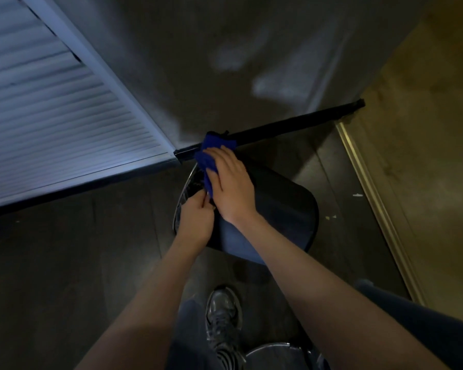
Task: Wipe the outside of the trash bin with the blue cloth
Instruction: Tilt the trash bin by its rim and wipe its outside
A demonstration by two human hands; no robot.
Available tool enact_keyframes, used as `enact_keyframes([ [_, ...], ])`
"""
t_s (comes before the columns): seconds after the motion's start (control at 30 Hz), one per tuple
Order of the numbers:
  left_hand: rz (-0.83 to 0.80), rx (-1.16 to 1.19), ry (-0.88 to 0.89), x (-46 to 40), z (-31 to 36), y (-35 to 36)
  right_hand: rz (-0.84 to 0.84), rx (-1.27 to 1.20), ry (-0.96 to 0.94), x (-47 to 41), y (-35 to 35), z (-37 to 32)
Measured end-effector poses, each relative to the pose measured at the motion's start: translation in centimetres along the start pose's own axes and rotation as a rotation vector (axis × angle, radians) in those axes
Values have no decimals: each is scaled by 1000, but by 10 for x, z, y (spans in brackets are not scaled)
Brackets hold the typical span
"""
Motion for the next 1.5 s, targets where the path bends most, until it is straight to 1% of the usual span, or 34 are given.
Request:
enact_keyframes([
  [0.07,-10,-53,43,4,-3,-1,34,11,20,4,-2,1],
  [0.13,-8,-155,119,11,-8,-3,-4,-5,117,-11,-3,13],
  [0.2,-51,-192,196,19,-12,-5,-124,-92,334,-42,-1,42],
  [0.27,-133,-204,257,26,-13,-3,-276,-234,557,-65,0,74],
  [0.3,-169,-223,278,29,-13,0,-301,-322,656,-70,-1,87],
  [0.37,-203,-274,317,31,-11,5,-282,-456,812,-72,-4,103],
  [0.43,-181,-320,342,30,-9,9,-226,-560,881,-69,-9,110],
  [0.5,-169,-331,326,27,-8,9,-186,-612,892,-66,-12,112],
  [0.6,-157,-305,283,24,-7,10,-165,-632,824,-57,-12,106],
  [0.67,-113,-258,242,19,-4,9,-153,-432,725,-42,-15,101],
  [0.73,-65,-212,193,14,-4,8,-99,-200,598,-20,-19,91],
  [0.83,-18,-197,128,8,-9,4,80,-43,391,6,-22,62],
  [0.93,52,-186,95,3,-9,1,176,84,251,23,-13,36],
  [1.0,108,-142,72,-2,-8,0,169,177,154,39,-4,26],
  [1.07,144,-99,37,-7,-10,-3,75,285,8,59,5,29],
  [1.13,162,-78,-8,-10,-18,-8,-5,356,-108,75,4,46],
  [1.17,176,-66,-33,-12,-21,-10,-17,360,-114,79,1,61],
  [1.2,191,-43,-60,-14,-25,-13,-1,344,-77,82,-6,77],
  [1.23,202,-12,-90,-15,-27,-15,37,300,9,84,-15,94],
  [1.33,183,65,-162,-16,-30,-12,138,167,371,86,-38,141],
  [1.4,175,59,-172,-16,-26,-9,158,192,475,77,-43,151],
  [1.5,207,15,-162,-16,-16,-6,192,249,603,51,-43,145],
])
Point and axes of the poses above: each hand's wrist, its own x-axis away from the middle knuckle, its own y-axis out of the palm, z = x × y, the point moved 6 cm from there along -x, towards the middle knuckle, and after that the axes turned 1 degree about -y, right-handed, at the moved point
